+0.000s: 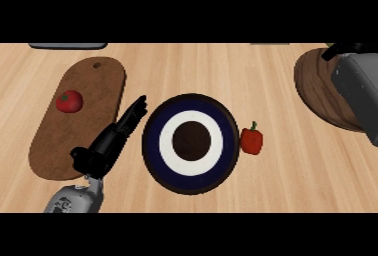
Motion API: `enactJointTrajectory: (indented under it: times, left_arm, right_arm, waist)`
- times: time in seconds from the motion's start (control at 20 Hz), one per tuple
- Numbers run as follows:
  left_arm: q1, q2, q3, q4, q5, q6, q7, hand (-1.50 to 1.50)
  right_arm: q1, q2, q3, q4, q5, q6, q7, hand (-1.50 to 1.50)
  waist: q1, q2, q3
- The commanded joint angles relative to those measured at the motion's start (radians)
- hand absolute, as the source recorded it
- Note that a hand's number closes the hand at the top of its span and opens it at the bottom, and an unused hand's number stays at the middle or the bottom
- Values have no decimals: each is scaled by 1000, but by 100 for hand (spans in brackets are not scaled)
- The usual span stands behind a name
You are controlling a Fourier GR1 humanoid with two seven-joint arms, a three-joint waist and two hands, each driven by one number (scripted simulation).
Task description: Pick the pear from the plate and place it in the bowl
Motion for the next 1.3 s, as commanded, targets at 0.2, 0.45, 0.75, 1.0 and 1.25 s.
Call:
enactJointTrajectory:
  times: [0.2,0.45,0.75,1.0,1.25]
  left_arm:
    - [5,7,27,30,3,-18,-46,0]
    - [17,5,9,7,0,-31,-30,0]
    - [-2,-56,-45,-64,-48,29,52,0]
    - [4,11,39,-22,21,-53,-2,0]
    - [9,4,44,-38,18,-39,30,0]
  right_arm:
    - [68,-44,-157,93,-149,103,-154,150]
    - [136,-94,-317,83,-319,156,-333,-150]
    - [149,-124,-372,83,-340,42,-511,-150]
    - [127,-114,-414,55,-353,-120,-488,-150]
    - [152,-165,-500,-3,-421,-224,-483,-150]
  waist:
    - [3,5,1]
    - [-1,3,2]
    - [16,5,3]
    - [6,1,1]
    - [-13,-7,0]
